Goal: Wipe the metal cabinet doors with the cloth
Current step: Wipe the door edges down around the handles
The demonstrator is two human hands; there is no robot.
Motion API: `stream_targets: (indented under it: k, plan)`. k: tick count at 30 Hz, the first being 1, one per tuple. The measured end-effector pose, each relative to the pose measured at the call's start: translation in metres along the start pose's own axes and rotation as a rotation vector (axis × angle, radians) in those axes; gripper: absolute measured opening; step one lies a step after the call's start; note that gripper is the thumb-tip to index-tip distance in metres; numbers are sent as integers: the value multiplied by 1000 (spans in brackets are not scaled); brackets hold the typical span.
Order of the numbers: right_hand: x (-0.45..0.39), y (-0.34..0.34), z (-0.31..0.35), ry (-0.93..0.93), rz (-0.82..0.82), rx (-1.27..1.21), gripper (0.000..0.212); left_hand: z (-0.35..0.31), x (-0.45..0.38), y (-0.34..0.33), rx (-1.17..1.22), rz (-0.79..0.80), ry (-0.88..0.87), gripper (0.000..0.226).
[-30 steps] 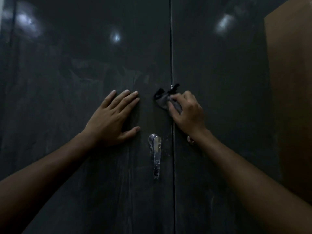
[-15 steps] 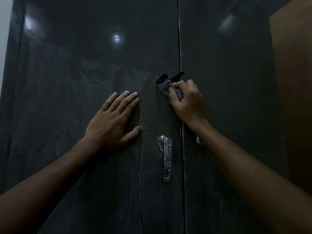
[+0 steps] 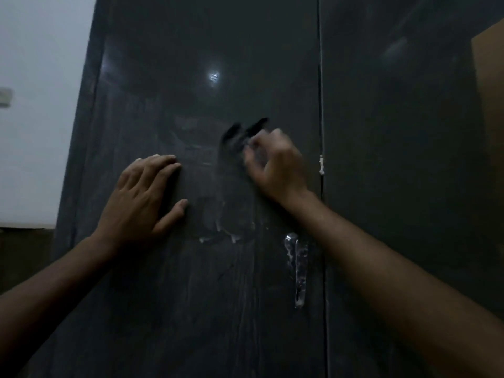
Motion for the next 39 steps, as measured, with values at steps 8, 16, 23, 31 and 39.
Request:
stream_targets:
  k: [8, 16, 23, 31, 39]
  plan:
    - [-7, 22, -45, 286, 86, 99, 24, 10, 9, 0, -49, 14, -49, 76]
    - [53, -5, 48, 651, 230, -7, 21, 13, 10, -1, -49, 23, -59, 77]
    - [-40, 18, -32, 18, -51, 137, 28, 13, 10, -2, -66, 26, -60, 79]
    - [45, -10, 77, 698, 205, -29, 24, 18, 13, 5, 22, -45, 3, 71]
    - [-60, -6, 25, -150, -90, 133, 30, 23, 15, 10, 110, -102, 95, 64]
Point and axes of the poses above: each hand's wrist, its own x-axis away from the middle knuckle, its own y-axis out of the back of the hand, z = x × y, the point moved 6 cm from there along -x, towards the middle knuckle, and after that the axes turned 9 degrees about x, right-handed, at the moved point
